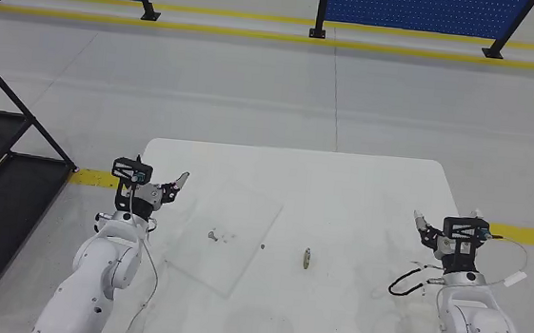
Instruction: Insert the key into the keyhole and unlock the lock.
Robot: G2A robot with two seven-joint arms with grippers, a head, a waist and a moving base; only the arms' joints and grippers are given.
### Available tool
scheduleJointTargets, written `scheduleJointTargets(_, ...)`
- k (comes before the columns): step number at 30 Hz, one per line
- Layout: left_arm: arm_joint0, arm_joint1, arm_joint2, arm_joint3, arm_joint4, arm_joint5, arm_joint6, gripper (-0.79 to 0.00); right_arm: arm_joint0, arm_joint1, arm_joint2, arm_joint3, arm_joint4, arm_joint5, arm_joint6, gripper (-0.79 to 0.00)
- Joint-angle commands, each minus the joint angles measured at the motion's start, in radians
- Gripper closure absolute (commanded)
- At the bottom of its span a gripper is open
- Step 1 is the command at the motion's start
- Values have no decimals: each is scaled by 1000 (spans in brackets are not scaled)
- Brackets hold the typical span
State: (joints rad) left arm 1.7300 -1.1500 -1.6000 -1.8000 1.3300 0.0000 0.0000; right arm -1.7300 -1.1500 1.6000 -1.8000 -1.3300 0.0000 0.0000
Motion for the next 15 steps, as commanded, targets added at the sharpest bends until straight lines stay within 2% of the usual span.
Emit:
scheduleJointTargets(1,0,0,0,0,0,0,0,-784,0,0,0,0,0,0,0,-784)
scheduleJointTargets(7,-1,-2,11,-27,-24,-17,-29,-785,0,0,0,0,0,0,0,-785)
scheduleJointTargets(11,-8,-4,19,-110,-71,-27,-155,-785,0,0,0,0,0,0,0,-785)
scheduleJointTargets(15,-18,-3,37,-217,-109,-59,-349,-785,0,0,0,0,0,0,0,-785)
